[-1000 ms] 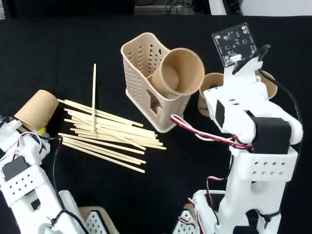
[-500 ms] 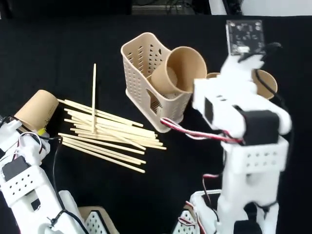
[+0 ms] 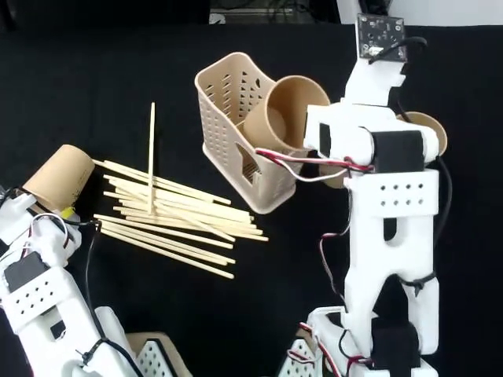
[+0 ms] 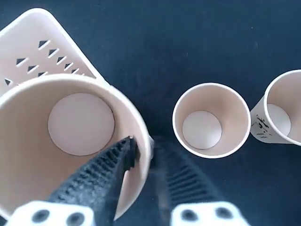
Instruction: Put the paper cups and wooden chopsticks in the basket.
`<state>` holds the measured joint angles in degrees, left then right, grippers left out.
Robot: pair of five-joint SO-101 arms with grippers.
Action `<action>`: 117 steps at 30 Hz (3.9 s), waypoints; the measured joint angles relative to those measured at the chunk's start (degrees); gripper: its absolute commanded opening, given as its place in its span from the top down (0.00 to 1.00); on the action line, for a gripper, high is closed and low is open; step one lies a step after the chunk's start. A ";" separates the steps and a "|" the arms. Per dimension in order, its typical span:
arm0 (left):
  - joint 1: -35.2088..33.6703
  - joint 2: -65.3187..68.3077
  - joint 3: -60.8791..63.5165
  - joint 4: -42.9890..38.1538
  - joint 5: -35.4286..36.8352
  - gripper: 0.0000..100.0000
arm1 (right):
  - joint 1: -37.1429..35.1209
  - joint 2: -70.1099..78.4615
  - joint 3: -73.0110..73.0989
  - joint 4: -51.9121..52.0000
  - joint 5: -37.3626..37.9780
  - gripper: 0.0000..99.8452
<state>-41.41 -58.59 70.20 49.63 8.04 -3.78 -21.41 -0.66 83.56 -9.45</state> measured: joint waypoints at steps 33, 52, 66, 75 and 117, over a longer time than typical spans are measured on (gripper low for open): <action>0.00 0.00 0.00 -0.09 0.00 0.74 | -1.76 29.63 -35.60 15.56 13.63 0.63; -1.14 0.09 -4.66 -11.69 18.81 0.74 | -3.34 -14.68 -22.15 15.65 14.77 0.70; 0.79 0.18 5.45 -25.67 24.44 0.69 | -3.25 -17.14 -15.47 15.74 18.29 0.70; 3.69 7.91 5.27 -30.59 24.44 0.69 | -3.25 -17.23 -15.47 15.74 18.29 0.70; 34.73 20.13 -83.60 43.16 -12.92 0.97 | 31.03 -17.32 2.29 15.65 32.00 0.75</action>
<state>-6.68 -38.46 -13.41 92.79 -4.88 27.25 -38.73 1.63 99.21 22.55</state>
